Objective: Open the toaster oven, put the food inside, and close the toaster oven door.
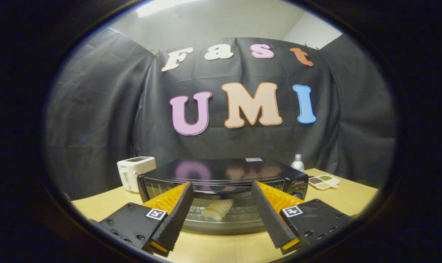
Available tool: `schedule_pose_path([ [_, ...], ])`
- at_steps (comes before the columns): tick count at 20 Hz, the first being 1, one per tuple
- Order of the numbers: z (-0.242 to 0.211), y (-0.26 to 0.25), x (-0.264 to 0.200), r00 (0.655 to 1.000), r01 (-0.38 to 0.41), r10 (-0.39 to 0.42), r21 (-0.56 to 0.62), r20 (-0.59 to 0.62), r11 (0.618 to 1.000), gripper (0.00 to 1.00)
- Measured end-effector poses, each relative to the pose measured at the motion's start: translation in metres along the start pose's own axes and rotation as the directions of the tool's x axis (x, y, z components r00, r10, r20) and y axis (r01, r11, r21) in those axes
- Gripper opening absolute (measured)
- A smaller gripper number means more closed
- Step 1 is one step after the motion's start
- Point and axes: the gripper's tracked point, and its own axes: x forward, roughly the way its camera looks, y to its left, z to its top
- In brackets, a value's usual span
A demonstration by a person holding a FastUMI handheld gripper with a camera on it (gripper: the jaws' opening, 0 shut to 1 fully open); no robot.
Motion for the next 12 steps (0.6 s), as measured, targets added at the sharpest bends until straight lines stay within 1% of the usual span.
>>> schedule_pose_path([
  [5, 0.024, -0.004, -0.028, 0.999, -0.019, 0.019, -0.009, 0.026, 1.0, 0.99],
  [9, 0.051, -0.019, -0.064, 0.997, -0.064, 0.064, 0.002, 0.039, 0.998, 0.99],
  [12, 0.074, -0.051, -0.087, 0.997, -0.041, 0.042, -0.031, 0.061, 0.999, 0.99],
])
